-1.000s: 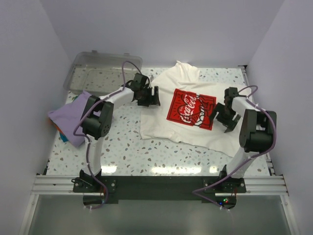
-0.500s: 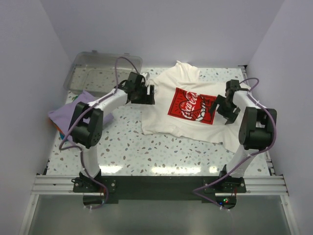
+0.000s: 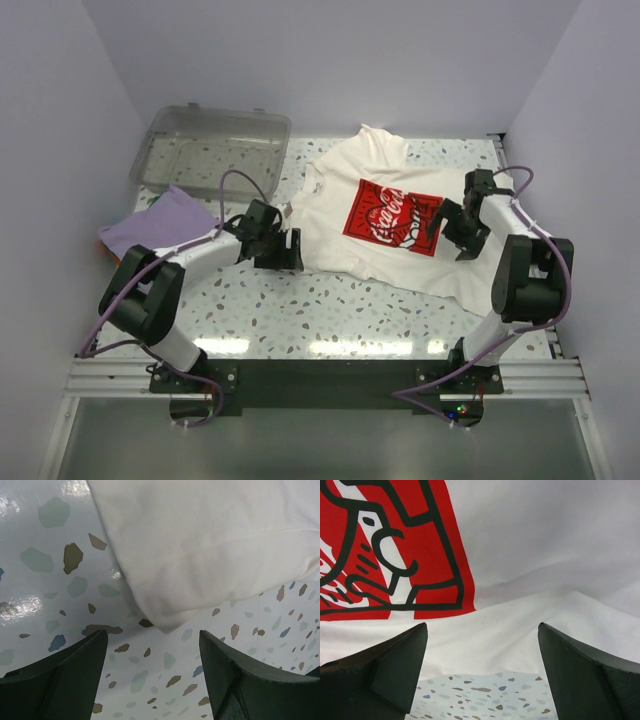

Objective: Fold and stack the t-shirts
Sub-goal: Flatten the tshirt out

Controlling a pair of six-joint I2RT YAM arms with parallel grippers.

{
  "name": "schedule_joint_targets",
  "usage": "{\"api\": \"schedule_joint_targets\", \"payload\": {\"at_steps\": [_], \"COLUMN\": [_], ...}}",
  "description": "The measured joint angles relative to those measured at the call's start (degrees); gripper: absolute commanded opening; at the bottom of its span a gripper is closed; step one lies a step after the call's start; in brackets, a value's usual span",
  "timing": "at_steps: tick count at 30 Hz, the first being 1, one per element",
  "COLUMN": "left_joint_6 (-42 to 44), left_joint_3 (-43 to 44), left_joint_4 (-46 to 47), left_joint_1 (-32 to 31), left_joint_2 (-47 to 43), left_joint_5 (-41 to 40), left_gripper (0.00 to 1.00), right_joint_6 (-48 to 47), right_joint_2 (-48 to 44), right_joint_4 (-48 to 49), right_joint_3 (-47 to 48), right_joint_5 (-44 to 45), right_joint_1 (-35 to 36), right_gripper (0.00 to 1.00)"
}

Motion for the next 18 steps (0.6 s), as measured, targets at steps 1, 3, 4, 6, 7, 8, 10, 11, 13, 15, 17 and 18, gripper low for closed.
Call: {"api": "schedule_joint_targets", "payload": {"at_steps": [1,3,4,6,7,8,10,11,13,15,17,18], "left_joint_6": [-0.1,-0.3,-0.3,-0.7,-0.7,-1.0,-1.2,-1.3,-1.8,-2.3,-2.8,-2.7], "left_joint_3": [-0.2,-0.2,-0.2,-0.3,-0.3,-0.3,-0.3,-0.3,-0.3,-0.2,-0.2,-0.2], "left_joint_4": [0.0,0.6,0.9,2.1,2.6,3.3,4.6,5.3,6.9,8.1,8.2,7.9], "left_joint_1": [0.0,-0.1,-0.1,-0.1,-0.1,-0.2,-0.2,-0.2,-0.2,-0.2,-0.2,-0.2], "left_joint_2": [0.5,1.6,2.0,2.4,2.6,2.8,3.5,3.8,4.7,5.7,6.9,7.2], "left_joint_5": [0.5,1.5,2.1,3.3,3.6,4.1,5.2,5.9,7.4,8.5,9.4,9.4], "left_gripper": [0.78,0.78,0.77,0.78,0.77,0.75,0.74,0.7,0.54,0.35,0.12,0.05], "right_joint_6": [0.0,0.0,-0.1,-0.1,-0.2,-0.2,-0.2,-0.3,-0.4,-0.5,-0.5,-0.5], "right_joint_2": [0.0,0.0,0.0,0.0,0.0,0.0,0.0,0.0,0.0,0.0,0.0,0.0], "right_joint_4": [0.0,0.1,0.2,0.2,0.2,0.2,0.3,0.5,0.8,0.9,0.9,0.9], "right_joint_3": [-0.1,-0.1,-0.1,-0.1,-0.1,-0.1,-0.3,-0.5,-1.2,-2.0,-2.9,-3.1], "right_joint_5": [0.0,0.0,0.0,0.0,0.0,0.0,0.0,0.1,0.1,0.1,0.2,0.2], "right_joint_1": [0.0,0.0,0.0,0.0,0.0,0.0,0.0,0.0,0.0,0.0,0.0,0.0], "right_gripper": [0.95,0.95,0.95,0.95,0.95,0.95,0.95,0.95,0.95,0.95,0.95,0.95]}}
